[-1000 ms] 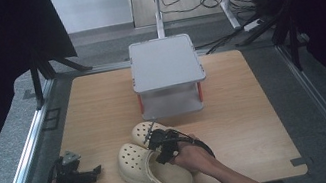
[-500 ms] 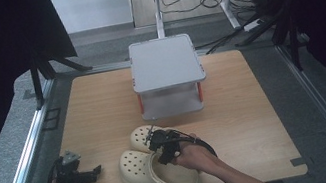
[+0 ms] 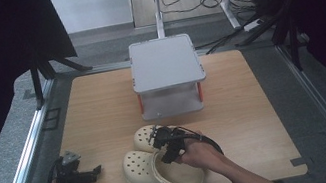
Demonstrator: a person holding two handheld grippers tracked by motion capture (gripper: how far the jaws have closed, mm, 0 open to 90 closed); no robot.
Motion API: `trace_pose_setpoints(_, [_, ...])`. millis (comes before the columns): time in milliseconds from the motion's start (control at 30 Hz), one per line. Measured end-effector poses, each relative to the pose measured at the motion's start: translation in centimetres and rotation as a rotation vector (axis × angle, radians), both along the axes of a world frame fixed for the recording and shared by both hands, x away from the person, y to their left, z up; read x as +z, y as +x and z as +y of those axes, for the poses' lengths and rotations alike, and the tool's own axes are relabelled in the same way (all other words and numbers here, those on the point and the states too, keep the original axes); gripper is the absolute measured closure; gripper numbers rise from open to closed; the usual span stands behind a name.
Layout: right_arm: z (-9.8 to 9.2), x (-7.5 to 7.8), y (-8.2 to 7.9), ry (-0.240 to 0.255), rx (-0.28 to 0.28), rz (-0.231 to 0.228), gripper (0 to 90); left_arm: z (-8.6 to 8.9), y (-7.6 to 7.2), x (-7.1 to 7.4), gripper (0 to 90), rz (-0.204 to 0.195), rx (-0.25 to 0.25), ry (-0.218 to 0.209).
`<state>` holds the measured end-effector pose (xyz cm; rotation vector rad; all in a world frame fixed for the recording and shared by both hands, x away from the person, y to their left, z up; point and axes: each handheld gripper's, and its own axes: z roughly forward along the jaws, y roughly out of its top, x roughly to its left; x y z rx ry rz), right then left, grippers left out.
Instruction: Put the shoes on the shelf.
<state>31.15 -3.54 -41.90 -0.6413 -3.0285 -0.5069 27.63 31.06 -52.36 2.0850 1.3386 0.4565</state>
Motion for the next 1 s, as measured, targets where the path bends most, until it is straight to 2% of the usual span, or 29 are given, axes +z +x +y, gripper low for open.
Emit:
trace_pose_setpoints(300, [-1.5,2.7,0.1,0.015,-0.028,0.016,64.5,0.0,0.0,0.0,0.0,0.001,-0.002,0.003])
trace_pose_setpoints(400, [-1.9,3.8,0.1,0.014,-0.036,0.006,64.5,0.0,0.0,0.0,0.0,0.000,-0.003,0.004])
trace_pose_setpoints(833, [-3.6,9.5,0.2,0.021,-0.090,-0.004,64.5,0.0,0.0,0.0,0.0,0.000,-0.001,0.001])
trace_pose_setpoints(1000, [-4.3,12.0,0.7,0.031,-0.122,-0.013,64.5,0.0,0.0,0.0,0.0,0.001,-0.002,0.001])
